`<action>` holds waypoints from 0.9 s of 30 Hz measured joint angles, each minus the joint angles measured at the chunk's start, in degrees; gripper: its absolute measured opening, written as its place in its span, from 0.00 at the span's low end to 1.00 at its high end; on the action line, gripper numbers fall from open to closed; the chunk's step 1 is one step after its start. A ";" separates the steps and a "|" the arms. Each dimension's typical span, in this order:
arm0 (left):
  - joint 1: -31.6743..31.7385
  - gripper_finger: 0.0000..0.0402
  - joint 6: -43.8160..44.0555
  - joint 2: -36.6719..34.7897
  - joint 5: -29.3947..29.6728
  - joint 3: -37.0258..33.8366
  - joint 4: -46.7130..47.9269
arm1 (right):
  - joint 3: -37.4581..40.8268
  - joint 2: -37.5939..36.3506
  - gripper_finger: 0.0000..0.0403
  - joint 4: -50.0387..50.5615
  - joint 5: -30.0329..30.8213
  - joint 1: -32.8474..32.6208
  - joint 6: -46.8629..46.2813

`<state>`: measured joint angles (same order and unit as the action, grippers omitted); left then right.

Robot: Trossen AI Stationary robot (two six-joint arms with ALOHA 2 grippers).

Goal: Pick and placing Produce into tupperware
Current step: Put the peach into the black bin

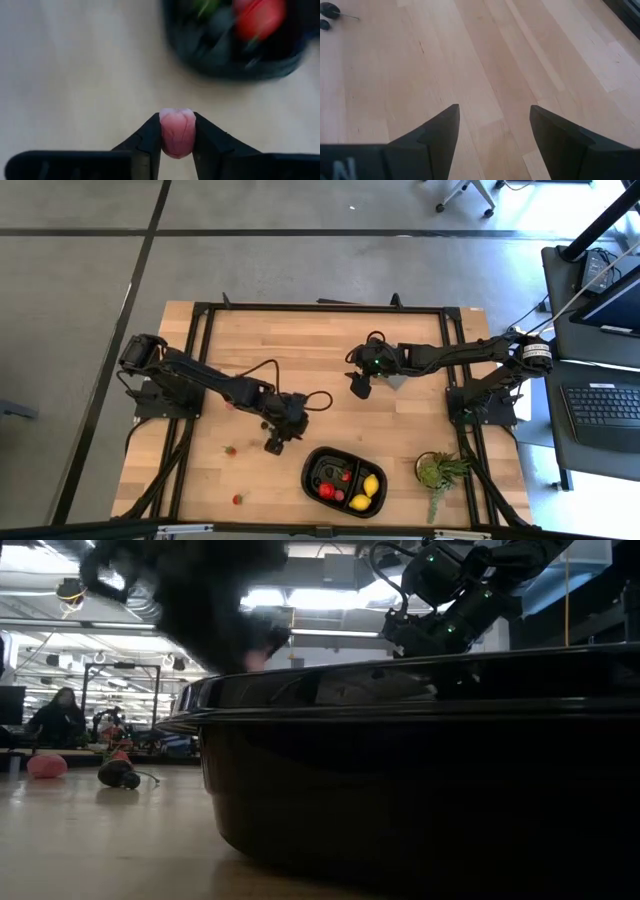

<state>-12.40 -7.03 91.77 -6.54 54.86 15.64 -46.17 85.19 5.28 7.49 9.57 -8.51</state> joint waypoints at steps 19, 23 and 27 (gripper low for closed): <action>-6.07 0.20 -6.92 9.54 -6.67 1.46 -29.23 | 0.00 0.00 0.60 -1.20 0.00 0.00 1.28; -6.58 0.19 -5.07 13.19 -6.62 1.46 -31.01 | 0.00 -0.02 0.60 -1.14 -0.02 -0.01 1.26; -6.53 0.23 -2.61 14.72 -6.02 1.44 -31.32 | 0.00 -0.01 0.60 -1.08 -0.02 -0.01 1.19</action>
<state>-18.93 -9.64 106.48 -12.56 56.30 -15.69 -46.17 85.18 4.20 7.46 9.56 -7.31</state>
